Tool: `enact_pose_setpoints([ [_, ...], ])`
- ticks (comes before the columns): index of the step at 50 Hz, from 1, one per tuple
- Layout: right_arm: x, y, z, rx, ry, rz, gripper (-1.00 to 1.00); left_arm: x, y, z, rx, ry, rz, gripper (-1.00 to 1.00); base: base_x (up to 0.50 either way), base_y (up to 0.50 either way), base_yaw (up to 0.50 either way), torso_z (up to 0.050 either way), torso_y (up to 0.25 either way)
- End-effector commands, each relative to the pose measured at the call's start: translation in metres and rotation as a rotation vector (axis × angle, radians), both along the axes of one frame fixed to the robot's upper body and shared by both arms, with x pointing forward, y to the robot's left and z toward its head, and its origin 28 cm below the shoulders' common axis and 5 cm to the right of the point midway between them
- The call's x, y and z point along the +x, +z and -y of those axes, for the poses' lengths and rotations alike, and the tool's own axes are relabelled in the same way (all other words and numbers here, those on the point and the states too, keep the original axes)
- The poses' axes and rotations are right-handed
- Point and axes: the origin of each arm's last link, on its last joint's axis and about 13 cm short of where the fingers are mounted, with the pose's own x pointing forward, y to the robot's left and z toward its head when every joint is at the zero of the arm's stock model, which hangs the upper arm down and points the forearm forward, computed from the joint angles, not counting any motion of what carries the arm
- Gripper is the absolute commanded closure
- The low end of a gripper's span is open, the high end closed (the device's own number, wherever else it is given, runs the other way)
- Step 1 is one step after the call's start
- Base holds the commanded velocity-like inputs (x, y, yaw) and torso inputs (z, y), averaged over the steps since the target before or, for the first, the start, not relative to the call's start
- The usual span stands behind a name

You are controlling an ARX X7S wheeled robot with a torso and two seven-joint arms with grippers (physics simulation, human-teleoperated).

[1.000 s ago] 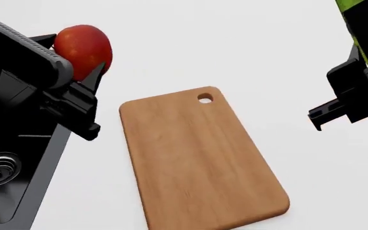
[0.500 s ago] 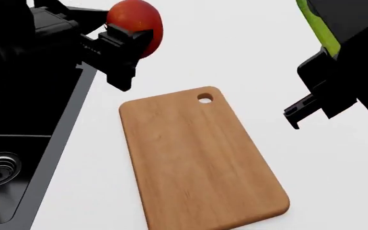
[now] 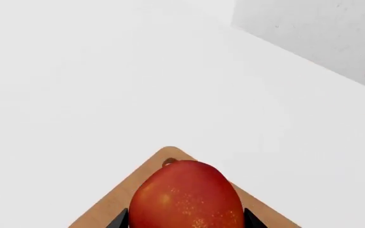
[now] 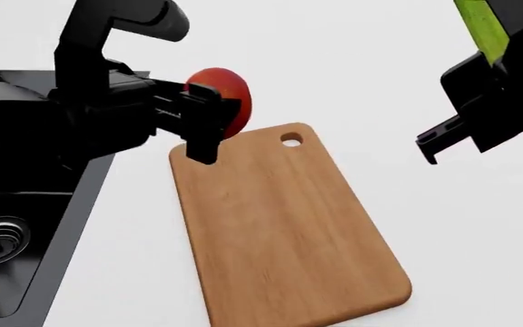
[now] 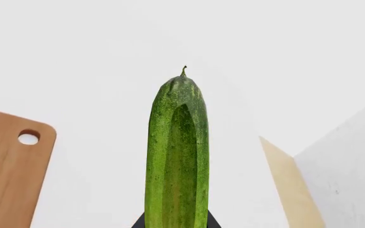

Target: Pick the vegetables from the sink and place them on the cutting board.

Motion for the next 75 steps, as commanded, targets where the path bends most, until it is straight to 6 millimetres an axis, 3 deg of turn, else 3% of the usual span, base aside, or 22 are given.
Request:
enact_pose_setpoints([
  [1,-0.001,0.001,0.002,0.018,-0.022,0.02,1.0,0.008,-0.02,0.004,-0.007,0.007,-0.051,1.0,0.0,0.0,0.0,0.0,0.0],
  [19,0.0,-0.013,0.004,0.044,-0.019,0.009,1.0,0.014,-0.05,0.013,0.041,-0.011,-0.102,1.0,0.0,0.0,0.0,0.0,0.001],
  [50,0.002,-0.018,0.004,0.061,-0.023,0.007,1.0,0.009,-0.072,0.016,0.124,-0.03,-0.123,1.0,0.0,0.0,0.0,0.0,0.0],
  [51,0.002,-0.018,0.004,0.06,-0.023,0.006,1.0,0.009,-0.071,0.016,0.132,-0.029,-0.108,-1.0,0.0,0.0,0.0,0.0,0.0],
  [64,0.001,-0.019,0.004,0.065,-0.022,0.005,1.0,0.008,-0.068,0.016,0.134,-0.034,-0.085,-1.0,0.0,0.0,0.0,0.0,0.0],
  [75,-0.002,-0.018,0.003,0.068,-0.022,0.006,1.0,0.003,-0.034,0.015,0.069,-0.043,0.008,-1.0,0.0,0.0,0.0,0.0,0.001],
])
